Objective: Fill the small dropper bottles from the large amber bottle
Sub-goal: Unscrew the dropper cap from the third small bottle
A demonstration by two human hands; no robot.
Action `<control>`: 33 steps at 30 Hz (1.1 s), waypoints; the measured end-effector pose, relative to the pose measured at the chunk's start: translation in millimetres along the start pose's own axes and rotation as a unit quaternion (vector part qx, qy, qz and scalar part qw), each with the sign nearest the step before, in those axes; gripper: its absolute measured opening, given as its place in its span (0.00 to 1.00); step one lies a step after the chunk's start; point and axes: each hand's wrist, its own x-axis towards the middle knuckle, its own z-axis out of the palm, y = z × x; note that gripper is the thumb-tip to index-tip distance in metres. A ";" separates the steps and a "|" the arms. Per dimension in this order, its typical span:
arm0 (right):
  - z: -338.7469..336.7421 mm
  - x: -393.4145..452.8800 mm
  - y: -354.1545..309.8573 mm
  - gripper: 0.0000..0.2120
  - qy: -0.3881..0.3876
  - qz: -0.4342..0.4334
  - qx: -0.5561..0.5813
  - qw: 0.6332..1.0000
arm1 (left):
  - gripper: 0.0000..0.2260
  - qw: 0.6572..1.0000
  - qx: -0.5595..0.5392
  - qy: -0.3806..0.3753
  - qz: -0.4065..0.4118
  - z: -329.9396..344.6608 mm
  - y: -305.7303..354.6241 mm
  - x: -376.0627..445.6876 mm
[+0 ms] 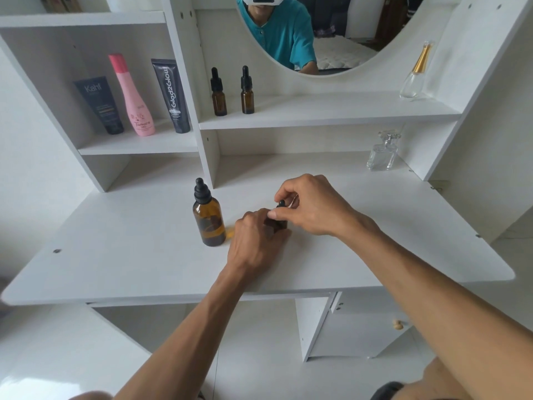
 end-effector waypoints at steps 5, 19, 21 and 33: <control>-6.5 3.3 -4.5 0.13 -0.042 -0.009 -0.017 0.999 | 0.05 1.000 -0.019 0.000 0.002 -0.4 -0.2 -0.8; -3.9 5.6 -9.8 0.11 -0.046 0.004 -0.091 0.995 | 0.07 1.000 -0.012 0.011 0.002 1.6 -1.1 0.1; -4.5 5.9 -11.2 0.08 -0.050 0.005 -0.102 0.994 | 0.06 1.000 -0.007 0.011 0.000 1.1 -0.2 0.0; -35.1 10.3 -21.2 0.09 -0.014 -0.026 -0.047 0.998 | 0.11 1.000 -0.023 0.012 -0.006 -0.7 0.7 -1.6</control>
